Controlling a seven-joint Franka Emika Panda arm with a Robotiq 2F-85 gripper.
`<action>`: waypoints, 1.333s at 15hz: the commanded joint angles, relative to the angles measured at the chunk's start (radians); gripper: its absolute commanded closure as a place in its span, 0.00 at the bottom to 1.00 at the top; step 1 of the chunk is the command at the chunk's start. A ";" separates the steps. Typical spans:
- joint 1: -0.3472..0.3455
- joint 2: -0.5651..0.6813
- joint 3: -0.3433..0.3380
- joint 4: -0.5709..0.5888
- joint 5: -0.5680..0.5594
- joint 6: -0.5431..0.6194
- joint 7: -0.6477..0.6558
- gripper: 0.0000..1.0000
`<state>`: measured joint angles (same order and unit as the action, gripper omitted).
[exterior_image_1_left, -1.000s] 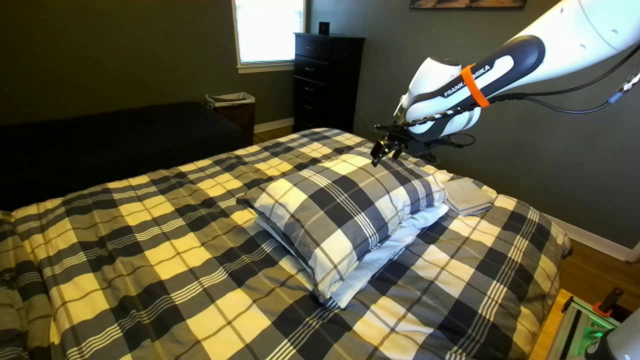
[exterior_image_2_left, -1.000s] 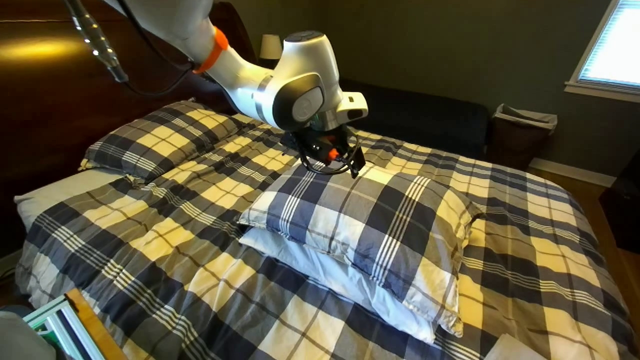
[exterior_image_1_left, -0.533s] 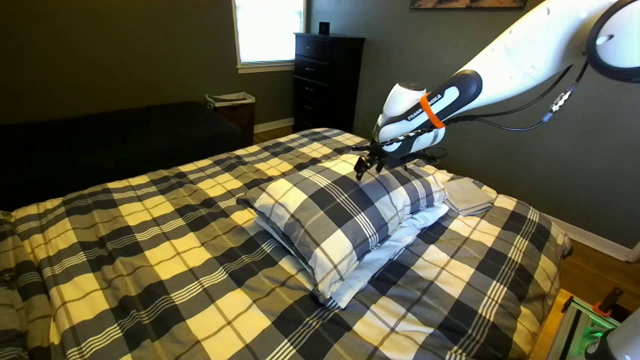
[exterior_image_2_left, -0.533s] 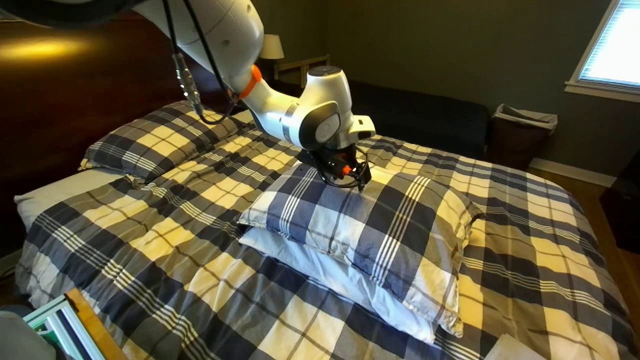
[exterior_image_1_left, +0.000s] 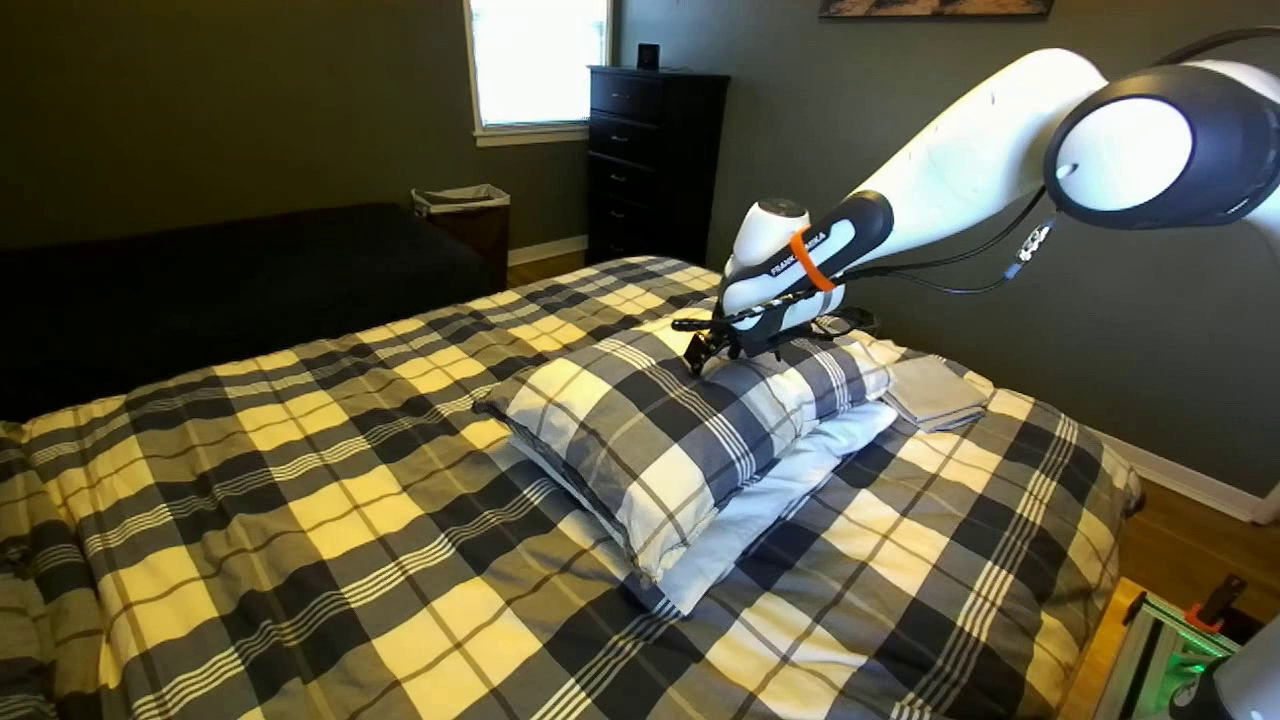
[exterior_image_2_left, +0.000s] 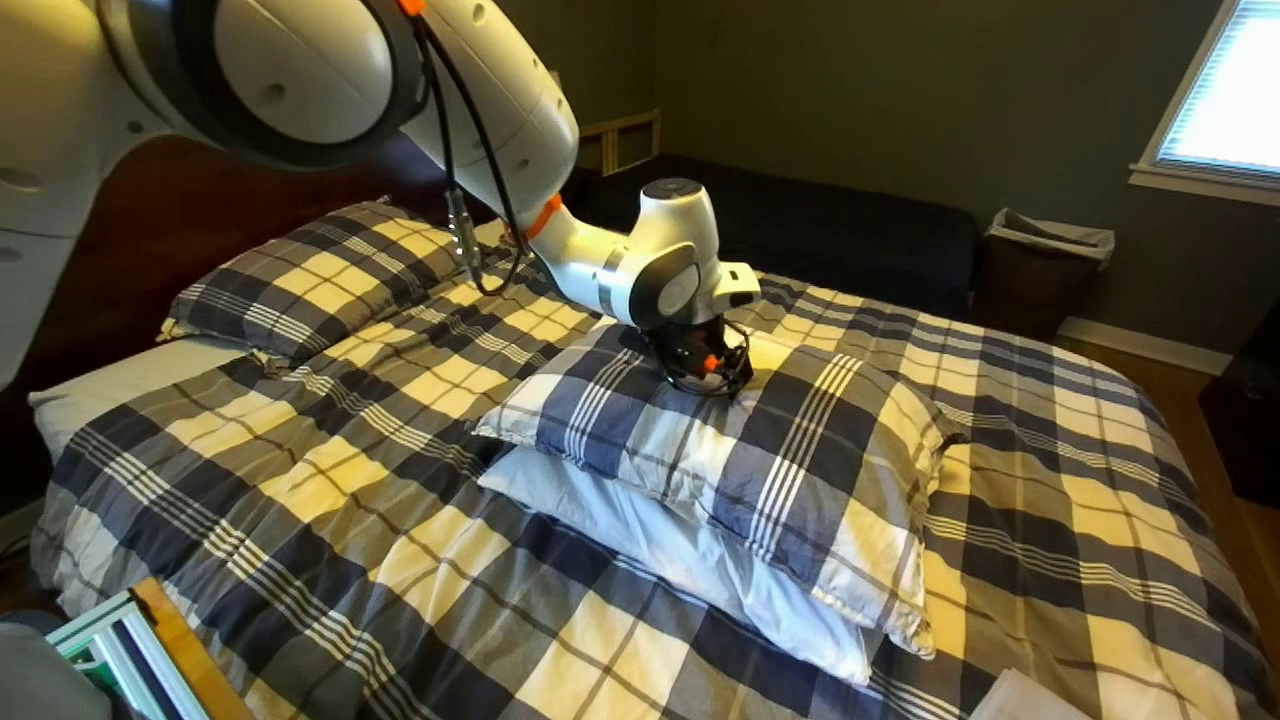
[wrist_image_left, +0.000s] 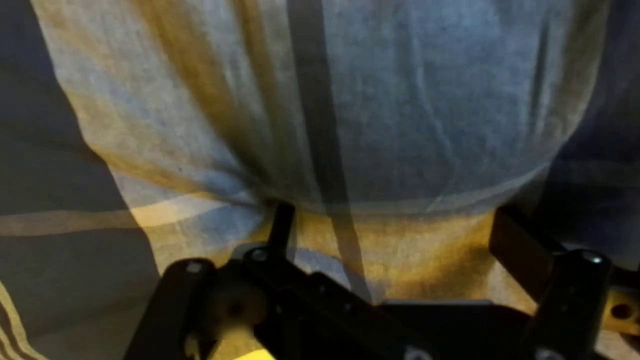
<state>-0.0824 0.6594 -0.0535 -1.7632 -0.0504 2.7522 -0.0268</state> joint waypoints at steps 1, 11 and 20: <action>0.006 0.098 -0.009 0.101 0.002 -0.035 0.006 0.30; -0.035 0.098 0.026 0.150 0.046 -0.165 -0.014 1.00; -0.087 -0.034 0.042 0.099 0.128 -0.298 -0.043 1.00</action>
<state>-0.1404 0.6894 -0.0308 -1.6245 0.0395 2.5040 -0.0400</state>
